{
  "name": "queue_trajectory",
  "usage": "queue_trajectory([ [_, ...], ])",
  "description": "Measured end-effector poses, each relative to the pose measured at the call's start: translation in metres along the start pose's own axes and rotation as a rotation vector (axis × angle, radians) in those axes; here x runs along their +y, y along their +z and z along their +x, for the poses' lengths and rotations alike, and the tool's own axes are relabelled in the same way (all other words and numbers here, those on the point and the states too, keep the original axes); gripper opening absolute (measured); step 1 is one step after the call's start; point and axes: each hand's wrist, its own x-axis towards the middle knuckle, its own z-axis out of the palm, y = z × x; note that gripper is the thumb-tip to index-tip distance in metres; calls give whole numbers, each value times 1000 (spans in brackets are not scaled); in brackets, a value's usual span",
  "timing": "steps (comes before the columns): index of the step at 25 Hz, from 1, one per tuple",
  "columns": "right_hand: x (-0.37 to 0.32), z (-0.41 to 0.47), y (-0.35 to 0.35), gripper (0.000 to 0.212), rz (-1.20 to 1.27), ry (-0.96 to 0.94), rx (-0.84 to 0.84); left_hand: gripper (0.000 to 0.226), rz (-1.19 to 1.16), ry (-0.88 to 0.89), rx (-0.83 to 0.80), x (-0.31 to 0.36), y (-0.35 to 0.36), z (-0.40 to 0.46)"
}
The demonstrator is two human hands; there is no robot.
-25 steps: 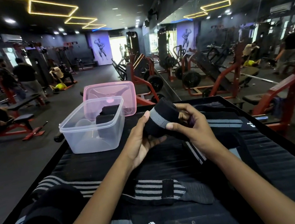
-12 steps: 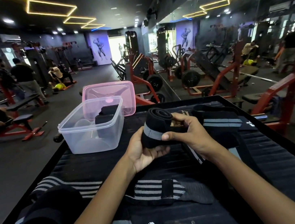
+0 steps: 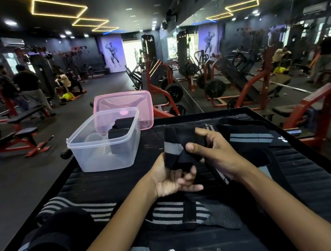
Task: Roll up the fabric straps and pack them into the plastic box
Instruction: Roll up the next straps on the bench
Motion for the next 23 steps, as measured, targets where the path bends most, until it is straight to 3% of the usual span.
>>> queue_trajectory([
  [3, 4, 2, 1, 34, -53, 18, 194, 68, 12, 244, 232, 4, -6, 12],
  [6, 12, 2, 1, 31, -152, 95, 311, 62, 258, 437, 205, -3, -11, 17],
  [8, 11, 2, -4, 32, -142, 204, 262, 46, 421, 442, 182, -9, -13, 19],
  [10, 9, 1, -10, 36, -18, 293, 207, 41, 409, 439, 103, -8, -19, 20],
  [13, 9, 1, -14, 41, 116, 318, 116, 49, 281, 415, -18, 0, -27, 13],
  [17, 15, 6, -11, 71, 129, 274, 13, 61, 195, 401, -66, 1, -31, 10],
  [21, 20, 15, -8, 46, 107, 277, 61, 59, 271, 416, 46, 2, -40, 13],
  [23, 20, 27, -7, 48, 53, 289, 117, 66, 385, 417, 182, 7, -45, 12],
])
